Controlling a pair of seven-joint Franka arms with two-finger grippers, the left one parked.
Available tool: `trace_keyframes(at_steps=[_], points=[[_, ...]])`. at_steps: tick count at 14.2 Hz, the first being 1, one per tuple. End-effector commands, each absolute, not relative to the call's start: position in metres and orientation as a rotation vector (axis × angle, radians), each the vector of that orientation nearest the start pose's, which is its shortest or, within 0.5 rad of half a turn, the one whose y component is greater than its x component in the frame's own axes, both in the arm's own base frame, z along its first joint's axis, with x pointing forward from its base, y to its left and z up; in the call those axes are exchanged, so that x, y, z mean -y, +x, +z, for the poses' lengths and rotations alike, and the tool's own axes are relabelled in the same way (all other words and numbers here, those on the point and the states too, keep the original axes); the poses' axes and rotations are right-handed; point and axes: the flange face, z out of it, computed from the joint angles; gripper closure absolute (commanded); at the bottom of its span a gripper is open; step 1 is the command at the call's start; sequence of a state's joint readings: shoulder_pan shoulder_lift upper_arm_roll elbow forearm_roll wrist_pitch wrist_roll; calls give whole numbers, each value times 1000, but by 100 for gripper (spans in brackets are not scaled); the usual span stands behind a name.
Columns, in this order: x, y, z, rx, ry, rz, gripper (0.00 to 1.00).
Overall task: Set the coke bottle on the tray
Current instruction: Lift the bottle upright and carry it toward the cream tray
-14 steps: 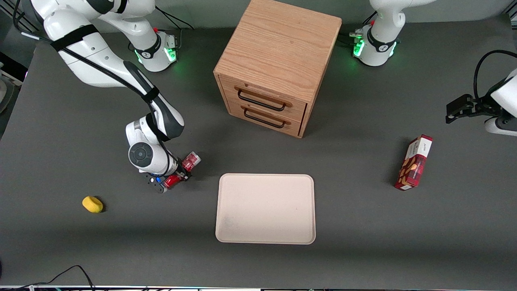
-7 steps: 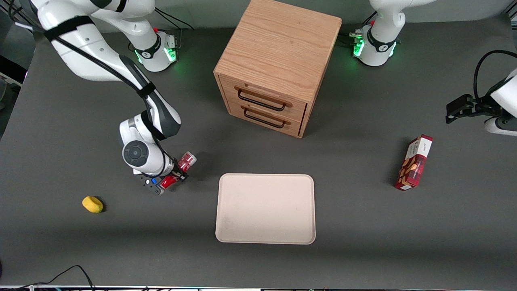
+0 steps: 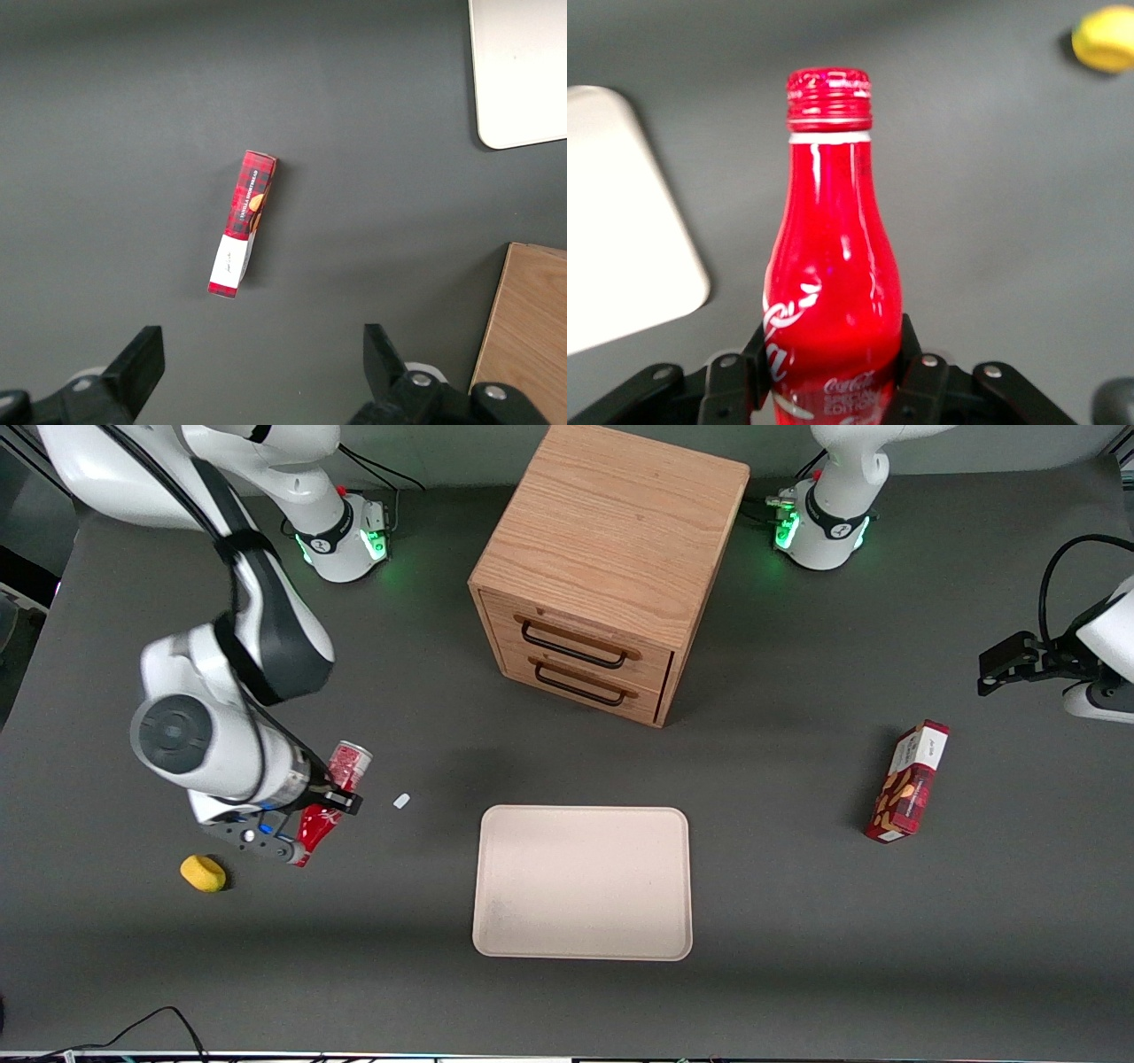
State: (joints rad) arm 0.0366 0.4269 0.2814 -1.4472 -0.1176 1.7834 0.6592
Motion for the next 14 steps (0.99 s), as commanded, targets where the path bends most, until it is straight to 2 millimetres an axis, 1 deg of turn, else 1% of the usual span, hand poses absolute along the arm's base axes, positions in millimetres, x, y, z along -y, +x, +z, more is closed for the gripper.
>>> trace_keyframes(at_steps=[1, 3, 4, 5, 6, 7, 9, 11, 12, 13, 14], points=[[-206, 669, 492, -322, -3066, 55, 100], [-235, 681, 499, -173, -3001, 1, 100], [-251, 690, 488, -118, -2967, 1, 100], [-265, 697, 473, -100, -2931, -19, 100], [-278, 704, 453, -94, -2898, -39, 100], [-286, 710, 423, -94, -2879, -25, 100], [-310, 711, 371, -87, -2864, 15, 100], [-326, 710, 324, -77, -2856, 47, 100], [-331, 710, 304, -78, -2856, 48, 100], [-339, 706, 291, -60, -2863, 47, 100], [-341, 705, 275, -44, -2881, 40, 100]])
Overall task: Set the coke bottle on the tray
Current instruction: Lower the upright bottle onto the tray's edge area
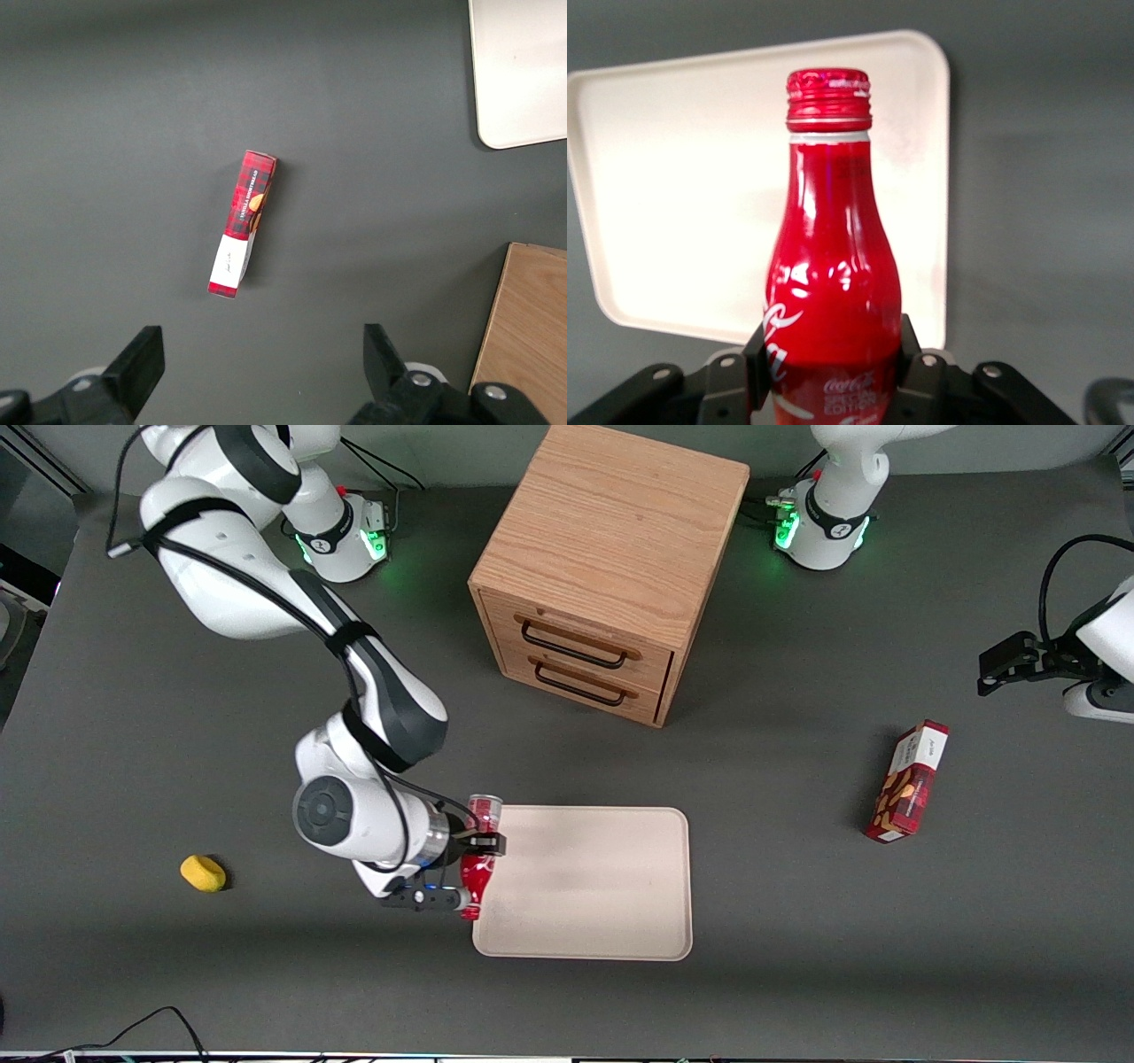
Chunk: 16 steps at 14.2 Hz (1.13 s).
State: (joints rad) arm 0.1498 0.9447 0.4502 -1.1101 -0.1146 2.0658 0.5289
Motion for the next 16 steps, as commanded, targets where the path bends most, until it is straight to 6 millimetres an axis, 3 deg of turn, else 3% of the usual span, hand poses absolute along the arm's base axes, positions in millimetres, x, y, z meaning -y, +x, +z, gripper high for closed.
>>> trace_keyframes(at_steps=[1, 5, 11, 12, 13, 14, 15, 16], points=[[-341, 704, 264, -33, -2894, 26, 100], [-340, 701, 210, 26, -2955, -12, 100], [-349, 697, 192, 10, -2950, -25, 100], [-348, 697, 188, 15, -2955, -31, 91], [-348, 697, 185, 21, -2959, -42, 56], [-349, 696, 183, 29, -2966, -46, 33], [-348, 696, 180, 48, -2981, -57, 0], [-347, 696, 179, 66, -2996, -72, 0]])
